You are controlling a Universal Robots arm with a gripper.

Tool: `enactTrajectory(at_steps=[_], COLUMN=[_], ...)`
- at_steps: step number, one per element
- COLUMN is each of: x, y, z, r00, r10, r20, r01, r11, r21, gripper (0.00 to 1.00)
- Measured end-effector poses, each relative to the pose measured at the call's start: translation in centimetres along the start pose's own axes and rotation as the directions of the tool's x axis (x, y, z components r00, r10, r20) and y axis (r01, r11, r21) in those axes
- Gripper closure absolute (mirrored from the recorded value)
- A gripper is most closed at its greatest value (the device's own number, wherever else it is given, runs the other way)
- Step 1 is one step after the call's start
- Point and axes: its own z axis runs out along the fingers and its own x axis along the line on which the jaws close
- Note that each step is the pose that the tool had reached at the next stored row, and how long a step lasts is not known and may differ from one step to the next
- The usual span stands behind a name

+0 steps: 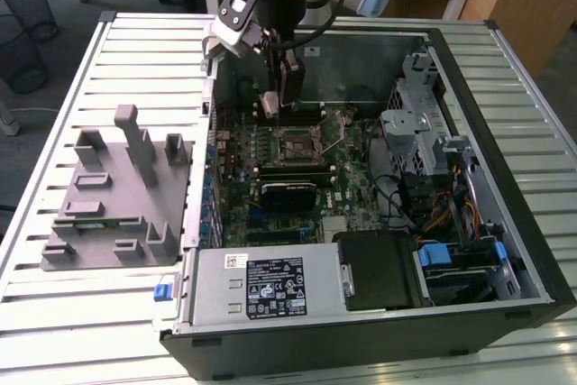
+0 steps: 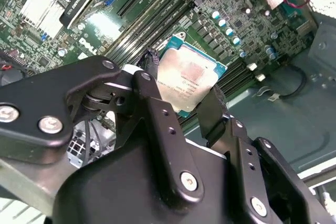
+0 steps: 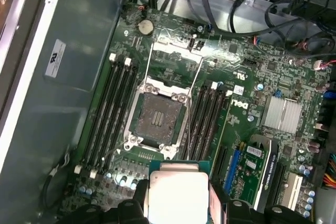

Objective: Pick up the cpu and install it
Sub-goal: 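Place the cpu into insertion slot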

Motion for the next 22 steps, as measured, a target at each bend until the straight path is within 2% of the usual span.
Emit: enactTrajectory(at_steps=[9, 19, 22], x=[-0.13, -0.03, 0.00], y=[0.93, 1.47, 1.53], z=[0.21, 1.55, 1.75], r00=[1.0000, 1.0000, 0.9995], r10=[0.008, 0.008, 0.032], r20=[0.0003, 0.0003, 0.0023], r01=[-0.008, -0.008, -0.032], r11=[1.0000, 1.0000, 0.9995], r21=[0.0002, 0.0002, 0.0010], gripper=[0.46, 0.46, 0.46])
